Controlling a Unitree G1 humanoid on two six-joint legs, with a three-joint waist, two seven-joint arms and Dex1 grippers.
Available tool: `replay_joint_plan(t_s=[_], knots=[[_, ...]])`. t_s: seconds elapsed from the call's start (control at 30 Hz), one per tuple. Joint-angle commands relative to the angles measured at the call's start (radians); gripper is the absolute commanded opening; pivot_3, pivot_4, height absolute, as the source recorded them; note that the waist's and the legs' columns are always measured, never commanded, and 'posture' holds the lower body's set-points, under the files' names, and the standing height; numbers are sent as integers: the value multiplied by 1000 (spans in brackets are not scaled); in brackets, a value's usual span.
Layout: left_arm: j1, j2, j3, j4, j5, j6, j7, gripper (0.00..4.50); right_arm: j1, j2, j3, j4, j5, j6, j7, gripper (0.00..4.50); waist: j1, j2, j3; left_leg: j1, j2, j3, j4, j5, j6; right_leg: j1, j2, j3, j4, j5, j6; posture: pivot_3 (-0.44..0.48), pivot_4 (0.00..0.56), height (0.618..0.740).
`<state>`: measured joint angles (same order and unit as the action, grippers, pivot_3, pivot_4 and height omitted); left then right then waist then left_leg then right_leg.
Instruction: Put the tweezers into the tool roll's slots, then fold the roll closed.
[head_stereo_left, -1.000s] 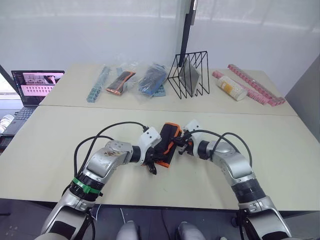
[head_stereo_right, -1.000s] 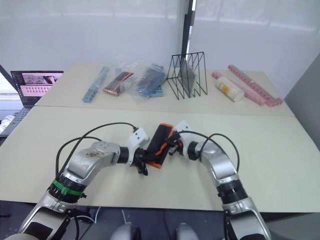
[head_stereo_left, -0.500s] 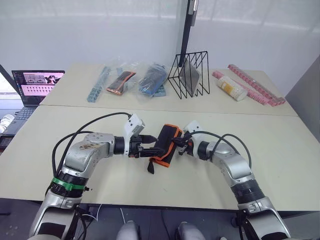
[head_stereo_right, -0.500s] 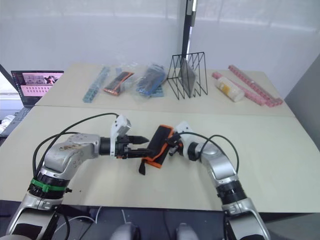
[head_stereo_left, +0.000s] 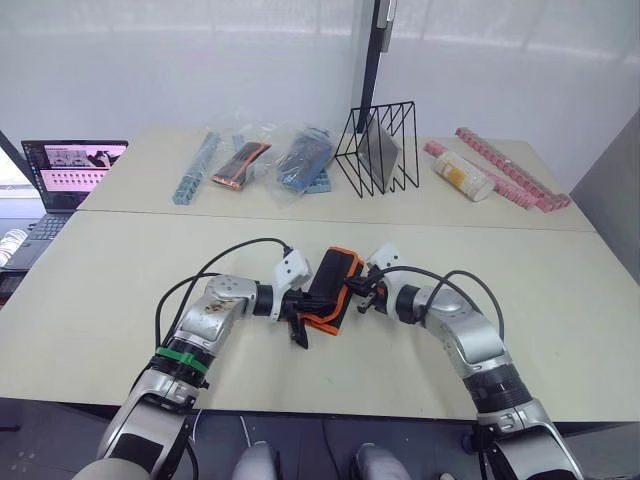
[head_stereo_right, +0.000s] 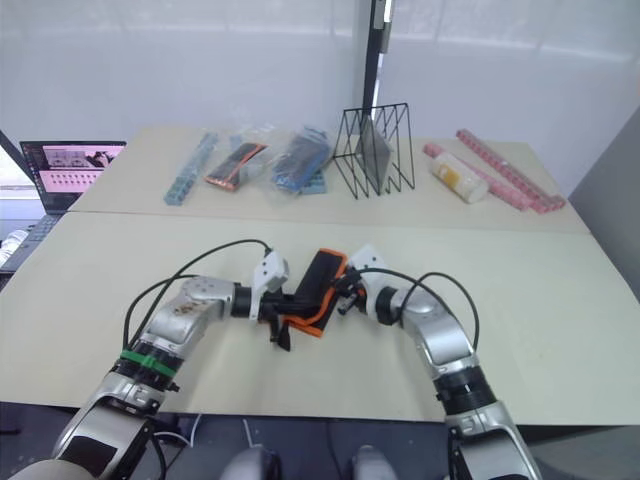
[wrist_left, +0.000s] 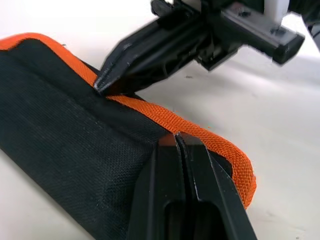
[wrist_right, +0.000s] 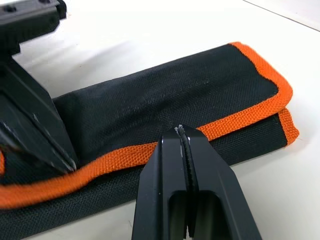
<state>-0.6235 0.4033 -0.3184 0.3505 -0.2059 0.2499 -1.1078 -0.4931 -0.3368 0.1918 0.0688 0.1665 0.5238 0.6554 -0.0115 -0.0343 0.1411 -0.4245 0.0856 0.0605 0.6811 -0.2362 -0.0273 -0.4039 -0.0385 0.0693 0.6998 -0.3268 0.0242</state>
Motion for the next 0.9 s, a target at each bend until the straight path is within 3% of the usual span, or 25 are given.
replay_joint_plan(t_s=[0.03, 0.4, 0.9], knots=[[35, -7, -61, 48, 83, -63, -10, 21, 31, -7, 38, 2, -22, 16, 13, 0, 0, 0, 0, 0, 0, 0, 0, 0, 0, 0, 0, 0, 0, 0, 0, 0, 150, 687], [54, -18, -51, 51, 114, -85, -1, 21, 44, -14, 60, -28, -10, -18, 103, 0, 0, 2, -3, 2, 0, -1, 0, 0, 0, 3, 0, 0, 0, 0, 0, 0, 150, 687], [78, 13, -26, -8, 120, -79, -9, 21, -90, 23, -4, 411, -80, -79, -1, 0, -4, 1, -12, 19, 0, 0, 0, 1, 2, 18, 0, 1, -2, -1, 1, 0, 150, 687]])
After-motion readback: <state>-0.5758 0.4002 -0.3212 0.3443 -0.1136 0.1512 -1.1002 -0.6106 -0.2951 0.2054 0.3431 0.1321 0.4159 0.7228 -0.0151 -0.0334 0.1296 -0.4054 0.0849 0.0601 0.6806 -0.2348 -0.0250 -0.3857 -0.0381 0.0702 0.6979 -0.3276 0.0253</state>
